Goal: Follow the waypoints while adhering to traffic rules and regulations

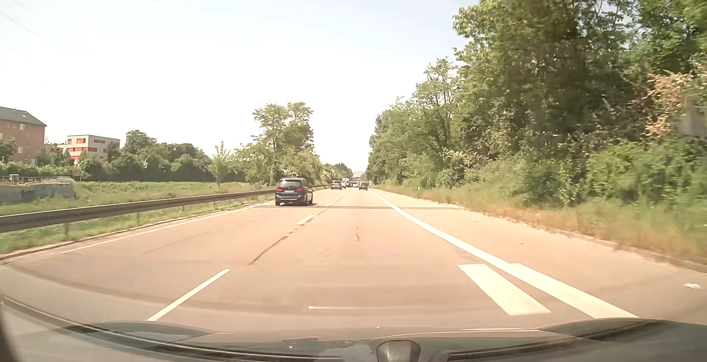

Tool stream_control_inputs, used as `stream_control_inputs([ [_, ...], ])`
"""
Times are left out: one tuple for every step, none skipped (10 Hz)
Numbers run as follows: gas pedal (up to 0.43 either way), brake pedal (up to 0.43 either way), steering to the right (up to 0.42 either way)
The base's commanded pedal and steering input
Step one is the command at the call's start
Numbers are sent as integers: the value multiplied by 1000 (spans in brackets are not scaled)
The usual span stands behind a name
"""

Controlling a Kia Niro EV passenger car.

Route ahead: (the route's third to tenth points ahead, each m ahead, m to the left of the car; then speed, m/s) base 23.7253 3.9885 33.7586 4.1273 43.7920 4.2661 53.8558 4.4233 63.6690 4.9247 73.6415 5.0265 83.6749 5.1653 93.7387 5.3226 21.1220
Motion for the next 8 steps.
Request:
stream_control_inputs([
  [98, 0, -1],
  [98, 0, -1],
  [98, 0, -1],
  [98, 0, -1],
  [98, 0, -2],
  [98, 0, -2],
  [98, 0, -2],
  [98, 0, -2],
])
